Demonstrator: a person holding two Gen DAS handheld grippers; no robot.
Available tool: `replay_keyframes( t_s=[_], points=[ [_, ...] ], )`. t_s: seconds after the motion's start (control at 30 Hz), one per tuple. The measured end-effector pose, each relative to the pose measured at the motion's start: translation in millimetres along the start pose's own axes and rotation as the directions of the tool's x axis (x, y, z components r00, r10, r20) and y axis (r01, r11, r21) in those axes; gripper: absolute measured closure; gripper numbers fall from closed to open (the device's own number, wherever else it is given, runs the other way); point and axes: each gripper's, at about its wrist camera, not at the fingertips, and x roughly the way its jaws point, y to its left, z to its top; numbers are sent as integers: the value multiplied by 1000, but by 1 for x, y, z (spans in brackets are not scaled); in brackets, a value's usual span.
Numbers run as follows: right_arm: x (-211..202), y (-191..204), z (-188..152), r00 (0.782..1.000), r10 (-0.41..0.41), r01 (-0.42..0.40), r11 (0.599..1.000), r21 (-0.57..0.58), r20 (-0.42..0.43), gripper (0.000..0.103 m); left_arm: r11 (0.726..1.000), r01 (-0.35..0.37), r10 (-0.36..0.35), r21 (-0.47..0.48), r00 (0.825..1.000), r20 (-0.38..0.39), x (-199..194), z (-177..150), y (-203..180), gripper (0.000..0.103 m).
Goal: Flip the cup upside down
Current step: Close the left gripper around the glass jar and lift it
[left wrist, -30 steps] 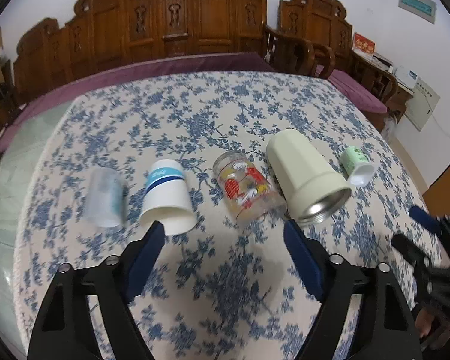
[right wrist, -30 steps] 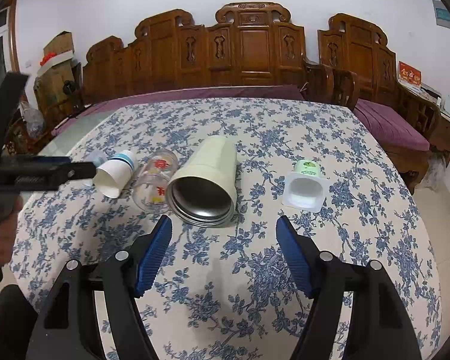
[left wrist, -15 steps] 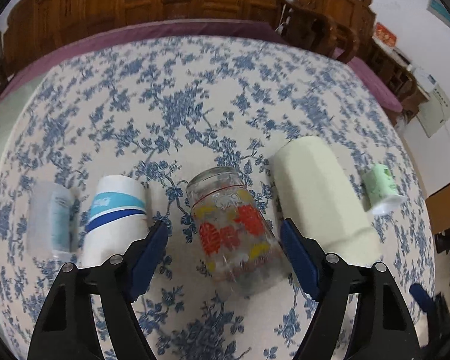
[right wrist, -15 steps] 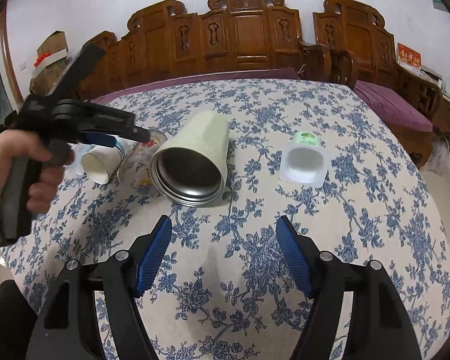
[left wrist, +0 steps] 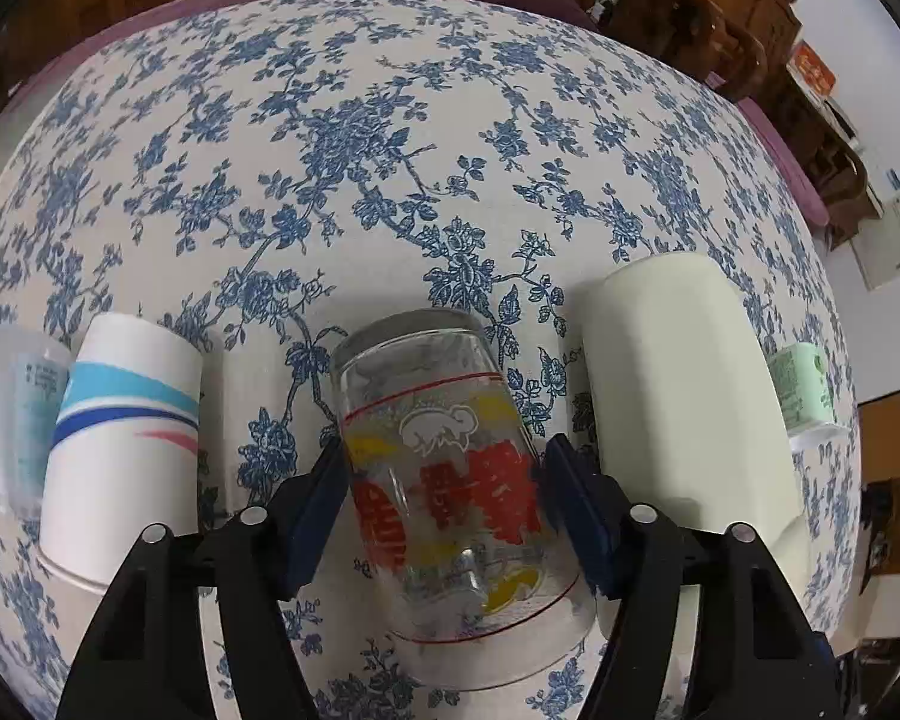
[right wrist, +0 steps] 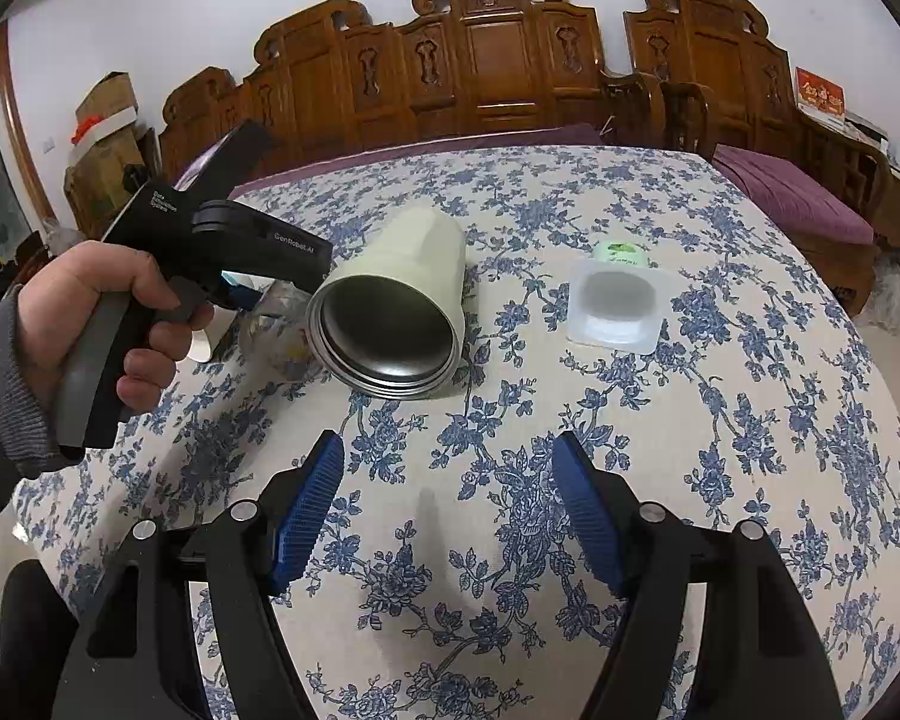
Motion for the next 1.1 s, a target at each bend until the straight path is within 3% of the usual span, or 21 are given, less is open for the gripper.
replay_keyframes(
  t_s=[0.1, 0.27, 0.67, 0.9, 1.1],
  points=[
    [-3, 1, 1, 1000, -1, 1, 1000, 0, 5, 29, 1000, -14, 13, 22, 1000, 4, -5, -4, -3, 47],
    [-12, 4, 1, 1000, -11, 10, 1000, 2, 17, 29, 998, 5, -6, 59, 1000, 21, -24, -26, -2, 47],
    [-33, 6, -11, 999, -34, 33, 999, 23, 39, 29, 986, 34, -48, 166, 995, 83, -78, -113, -2, 47],
    [-39, 3, -17, 998, -51, 51, 998, 22, 38, 29, 980, 33, -52, 195, 994, 91, -72, -151, -8, 47],
    [-40, 4, -19, 998, -62, 62, 998, 10, 31, 29, 981, 28, -43, 194, 996, 73, -56, -164, -7, 47]
  ],
)
